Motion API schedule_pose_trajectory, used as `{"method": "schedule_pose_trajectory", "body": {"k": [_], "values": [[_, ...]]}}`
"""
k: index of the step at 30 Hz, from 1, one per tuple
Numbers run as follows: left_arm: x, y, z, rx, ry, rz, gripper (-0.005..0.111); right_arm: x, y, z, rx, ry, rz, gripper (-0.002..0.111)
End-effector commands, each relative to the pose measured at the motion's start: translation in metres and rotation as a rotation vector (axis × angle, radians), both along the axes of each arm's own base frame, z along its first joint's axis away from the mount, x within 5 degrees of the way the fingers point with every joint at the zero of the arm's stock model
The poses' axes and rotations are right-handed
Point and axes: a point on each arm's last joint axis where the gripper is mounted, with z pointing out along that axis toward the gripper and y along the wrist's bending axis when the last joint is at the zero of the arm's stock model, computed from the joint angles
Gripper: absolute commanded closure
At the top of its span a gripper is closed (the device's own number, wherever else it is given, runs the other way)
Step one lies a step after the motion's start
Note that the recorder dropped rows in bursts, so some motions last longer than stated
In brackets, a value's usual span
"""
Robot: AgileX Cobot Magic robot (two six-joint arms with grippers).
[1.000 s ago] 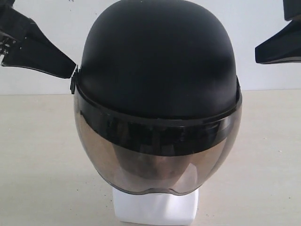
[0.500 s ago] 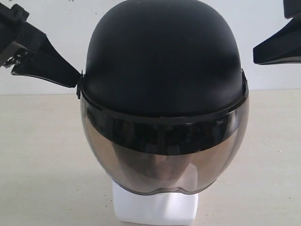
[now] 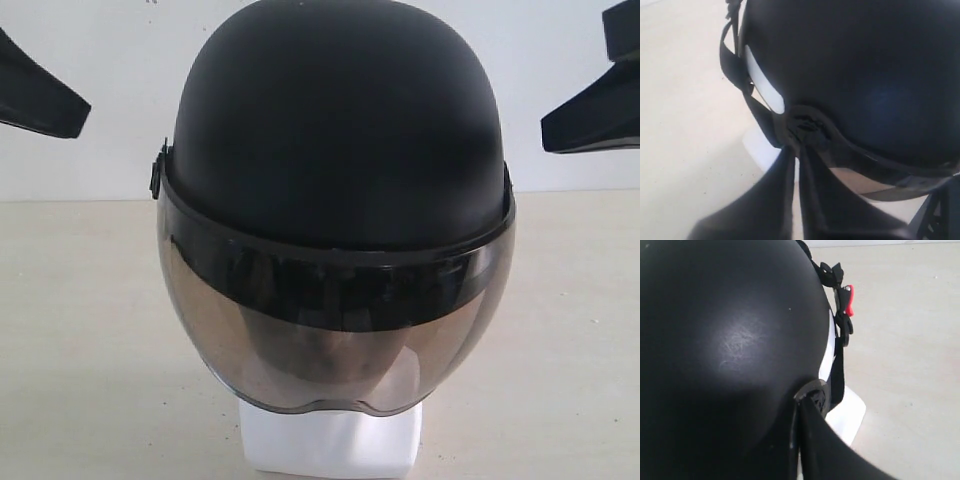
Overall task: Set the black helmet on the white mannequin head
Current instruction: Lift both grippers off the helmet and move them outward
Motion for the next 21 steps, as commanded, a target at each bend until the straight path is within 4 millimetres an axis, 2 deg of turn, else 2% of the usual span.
{"method": "schedule_pose_trajectory", "body": {"k": [1,5,9,15,21], "values": [[-0.038,0.001,0.02,-0.035,-0.089,0.012,0.102,-0.004,-0.003,0.003,-0.05,-0.033,-0.004,0.108],[-0.079,0.0,0.026,-0.091,-0.209,0.028,0.102,-0.018,-0.008,0.014,-0.074,-0.112,-0.031,0.108],[-0.107,0.002,0.015,-0.135,-0.288,0.069,0.102,-0.037,-0.009,0.024,-0.074,-0.165,-0.027,0.108],[-0.13,0.004,-0.01,-0.201,-0.33,0.113,0.102,-0.056,-0.009,0.03,-0.074,-0.196,-0.01,0.108],[-0.133,0.004,-0.022,-0.196,-0.299,0.109,0.102,-0.052,-0.009,0.009,-0.078,-0.13,-0.011,0.108]]}}
